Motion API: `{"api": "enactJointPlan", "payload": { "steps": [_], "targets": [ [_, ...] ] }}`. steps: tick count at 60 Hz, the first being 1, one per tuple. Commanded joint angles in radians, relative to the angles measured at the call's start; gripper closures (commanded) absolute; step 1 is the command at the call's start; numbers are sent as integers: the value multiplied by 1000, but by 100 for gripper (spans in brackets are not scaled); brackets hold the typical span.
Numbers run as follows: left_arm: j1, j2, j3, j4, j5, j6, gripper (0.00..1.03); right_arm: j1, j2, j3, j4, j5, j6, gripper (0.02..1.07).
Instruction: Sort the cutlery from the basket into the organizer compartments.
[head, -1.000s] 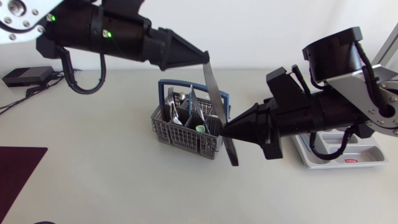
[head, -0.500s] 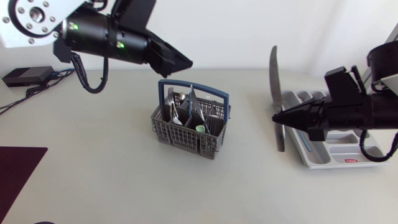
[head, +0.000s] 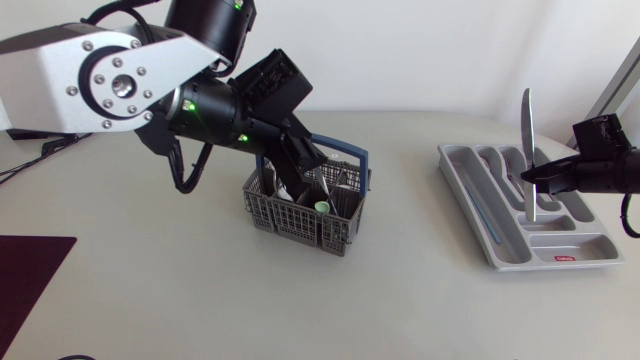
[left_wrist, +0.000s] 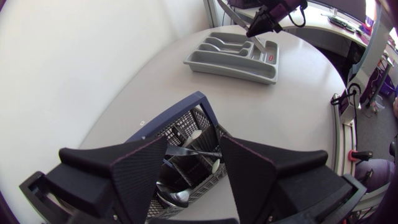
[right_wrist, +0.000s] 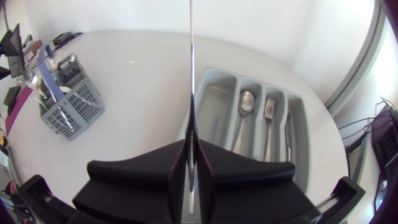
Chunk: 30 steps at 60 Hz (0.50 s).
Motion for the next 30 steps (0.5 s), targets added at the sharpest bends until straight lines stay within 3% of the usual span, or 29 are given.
{"api": "enactJointPlan", "payload": {
  "steps": [1,30],
  "targets": [
    [-20,16,-14,6,-20,28,44,-44,99,86,30,28,-21,101],
    [-92,16,-62,-3,-140,109,44,-134,566,485,105,264,25,101]
  ]
}}
